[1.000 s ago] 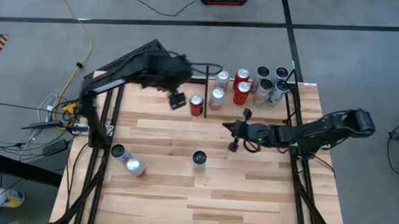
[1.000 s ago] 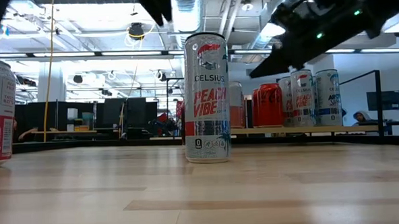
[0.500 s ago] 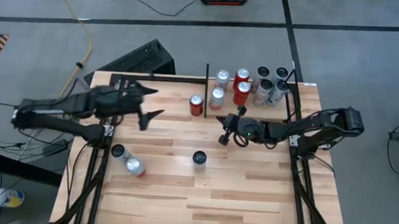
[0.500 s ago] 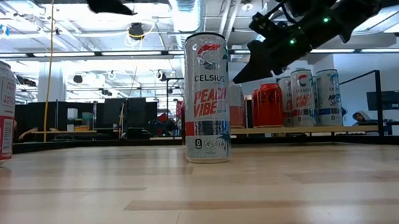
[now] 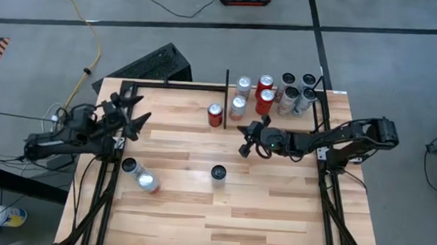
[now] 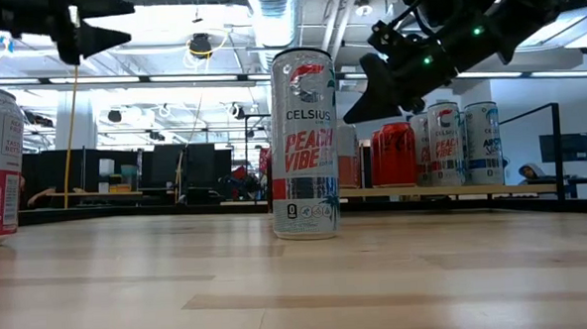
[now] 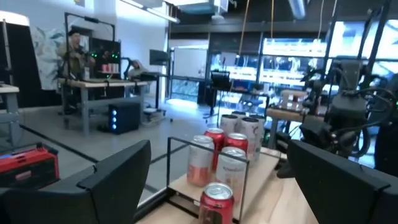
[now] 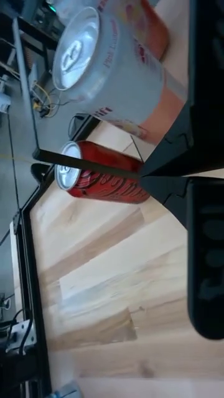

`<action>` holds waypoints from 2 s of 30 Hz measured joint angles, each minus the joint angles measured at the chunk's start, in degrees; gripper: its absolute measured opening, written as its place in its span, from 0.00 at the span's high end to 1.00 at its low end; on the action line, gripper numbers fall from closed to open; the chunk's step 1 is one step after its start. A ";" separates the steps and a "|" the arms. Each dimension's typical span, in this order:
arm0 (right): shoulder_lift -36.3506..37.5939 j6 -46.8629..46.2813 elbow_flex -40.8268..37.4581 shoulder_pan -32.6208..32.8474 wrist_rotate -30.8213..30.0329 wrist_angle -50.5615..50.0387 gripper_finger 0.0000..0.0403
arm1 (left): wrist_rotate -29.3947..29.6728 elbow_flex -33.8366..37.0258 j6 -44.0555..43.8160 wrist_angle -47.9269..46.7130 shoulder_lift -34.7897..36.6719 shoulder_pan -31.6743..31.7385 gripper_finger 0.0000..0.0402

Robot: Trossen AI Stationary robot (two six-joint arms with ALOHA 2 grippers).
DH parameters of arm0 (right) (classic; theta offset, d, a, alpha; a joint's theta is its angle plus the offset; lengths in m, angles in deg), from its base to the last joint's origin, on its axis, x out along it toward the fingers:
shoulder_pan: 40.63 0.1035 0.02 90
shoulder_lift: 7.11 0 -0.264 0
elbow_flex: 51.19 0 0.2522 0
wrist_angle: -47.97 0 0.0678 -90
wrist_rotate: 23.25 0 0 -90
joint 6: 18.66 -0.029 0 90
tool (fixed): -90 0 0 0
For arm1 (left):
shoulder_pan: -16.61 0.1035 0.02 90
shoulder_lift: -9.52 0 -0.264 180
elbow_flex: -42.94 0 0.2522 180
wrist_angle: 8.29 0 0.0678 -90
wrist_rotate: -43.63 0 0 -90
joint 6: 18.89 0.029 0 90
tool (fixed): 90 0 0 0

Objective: Place canned beverage on shelf
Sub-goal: Put the white soda can on the shelf

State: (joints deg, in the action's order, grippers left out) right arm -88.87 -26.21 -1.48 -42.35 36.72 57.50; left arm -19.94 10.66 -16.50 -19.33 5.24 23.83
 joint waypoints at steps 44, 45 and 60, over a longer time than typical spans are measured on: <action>-0.33 0.50 -5.67 0.81 9.09 9.73 0.94 | 2.84 16.58 -5.05 -2.23 3.07 -0.09 0.10; -0.33 0.51 -5.68 1.24 9.08 9.56 0.94 | 2.84 16.58 -5.01 -2.25 3.07 -0.09 0.10; 7.60 -10.93 -5.68 8.50 1.52 1.45 0.94 | 2.86 16.56 -4.59 -2.32 3.07 -0.09 0.10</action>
State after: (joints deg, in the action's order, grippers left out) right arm -81.27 -37.14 -7.16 -33.84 38.24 58.95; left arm -17.08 27.23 -21.09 -21.65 8.30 23.74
